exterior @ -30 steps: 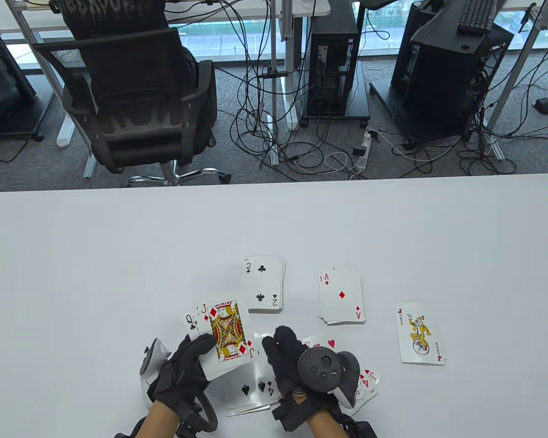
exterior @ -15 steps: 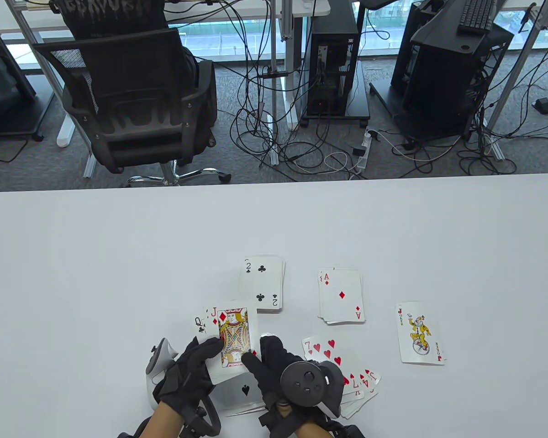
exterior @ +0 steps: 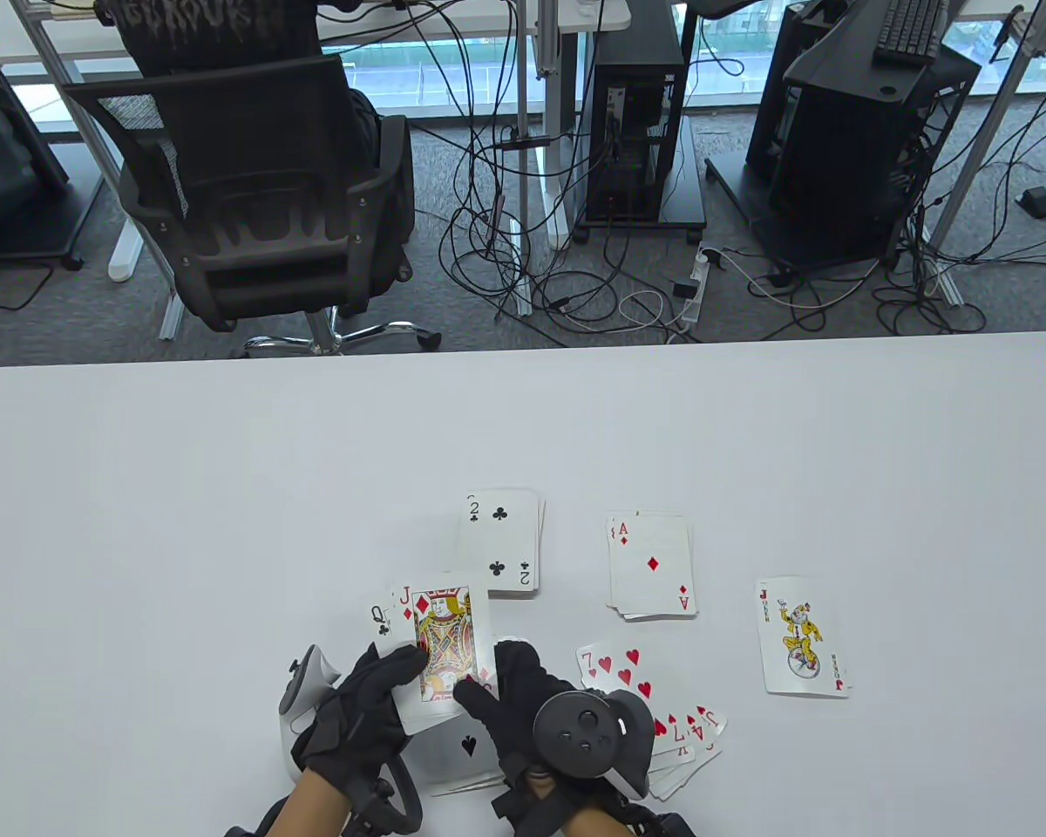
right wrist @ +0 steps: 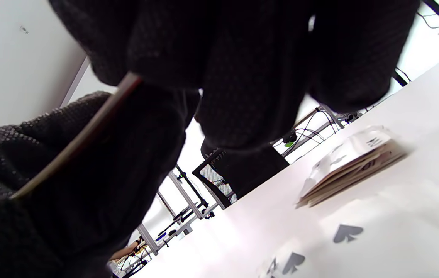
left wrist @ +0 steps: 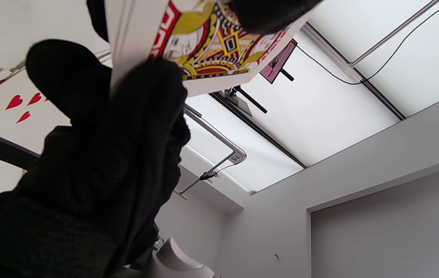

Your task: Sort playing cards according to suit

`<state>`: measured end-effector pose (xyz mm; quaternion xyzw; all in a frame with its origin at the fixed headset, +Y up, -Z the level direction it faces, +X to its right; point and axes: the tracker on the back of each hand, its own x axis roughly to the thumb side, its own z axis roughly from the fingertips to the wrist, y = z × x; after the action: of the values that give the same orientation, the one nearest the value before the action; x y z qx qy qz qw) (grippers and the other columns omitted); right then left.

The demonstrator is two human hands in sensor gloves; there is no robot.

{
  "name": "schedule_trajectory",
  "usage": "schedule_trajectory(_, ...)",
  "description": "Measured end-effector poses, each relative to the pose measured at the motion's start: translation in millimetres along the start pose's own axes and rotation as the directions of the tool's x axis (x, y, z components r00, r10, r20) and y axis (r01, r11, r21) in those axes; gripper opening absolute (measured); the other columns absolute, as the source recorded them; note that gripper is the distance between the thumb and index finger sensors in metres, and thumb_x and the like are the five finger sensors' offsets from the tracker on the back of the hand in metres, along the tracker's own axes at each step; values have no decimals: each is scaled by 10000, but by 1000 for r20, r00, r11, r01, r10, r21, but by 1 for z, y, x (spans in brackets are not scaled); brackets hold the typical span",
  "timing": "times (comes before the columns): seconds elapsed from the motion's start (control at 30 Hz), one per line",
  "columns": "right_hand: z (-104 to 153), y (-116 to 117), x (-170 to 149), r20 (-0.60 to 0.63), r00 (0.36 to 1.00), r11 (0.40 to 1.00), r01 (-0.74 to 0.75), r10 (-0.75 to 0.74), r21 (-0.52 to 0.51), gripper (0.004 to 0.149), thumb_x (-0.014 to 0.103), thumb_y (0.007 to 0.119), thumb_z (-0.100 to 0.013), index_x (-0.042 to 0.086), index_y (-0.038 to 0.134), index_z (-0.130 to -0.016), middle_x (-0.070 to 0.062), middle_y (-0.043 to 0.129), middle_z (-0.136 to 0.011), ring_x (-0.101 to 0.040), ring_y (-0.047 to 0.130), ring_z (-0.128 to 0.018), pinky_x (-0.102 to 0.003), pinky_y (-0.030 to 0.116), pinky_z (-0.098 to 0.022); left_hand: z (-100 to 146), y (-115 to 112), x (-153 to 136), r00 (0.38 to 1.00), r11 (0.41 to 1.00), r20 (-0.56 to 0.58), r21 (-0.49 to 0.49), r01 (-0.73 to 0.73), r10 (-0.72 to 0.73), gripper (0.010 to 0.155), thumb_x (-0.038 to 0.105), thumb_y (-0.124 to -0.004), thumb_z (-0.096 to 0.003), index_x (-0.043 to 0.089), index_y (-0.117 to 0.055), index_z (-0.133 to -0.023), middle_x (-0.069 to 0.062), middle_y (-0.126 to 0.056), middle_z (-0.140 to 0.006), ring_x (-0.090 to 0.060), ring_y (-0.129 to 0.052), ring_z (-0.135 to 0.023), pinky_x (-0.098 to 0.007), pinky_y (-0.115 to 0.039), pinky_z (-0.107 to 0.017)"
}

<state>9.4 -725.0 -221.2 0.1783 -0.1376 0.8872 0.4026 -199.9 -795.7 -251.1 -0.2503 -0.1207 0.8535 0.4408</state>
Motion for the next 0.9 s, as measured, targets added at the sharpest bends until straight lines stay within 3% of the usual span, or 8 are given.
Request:
schedule_trajectory(0.13,-1,-3,-4,-26,997,998,66,-66,-17,418,230,704,-525,-145,693,-711,-33,915,-366,-226,996,-248,-462,867,-323,-1,-1,-1,1000,1000,1,-13,-19,19,477,373,-616,-632,308,-439,-1070,36,-605,-1080,-211,-775,-935,-429,-665,-709)
schedule_trajectory(0.47,-6,-16,-25,-86,996,995,19,-27,-96,386,187,663,-528,-148,735,-706,-55,939,-362,-257,1006,-252,-476,864,-324,0,1,0,1000,1000,-9,4,1,-1,470,351,-621,-627,308,-455,-1064,38,-617,-1074,-210,-780,-930,-426,-669,-707)
schedule_trajectory(0.9,-18,-73,-68,-236,951,948,128,-201,-292,386,187,677,-530,-149,754,-703,-47,934,-334,-234,993,-204,-465,866,-311,0,-1,1,999,999,9,11,-45,45,473,358,-619,-628,308,-445,-1066,42,-613,-1075,-206,-781,-930,-423,-672,-706)
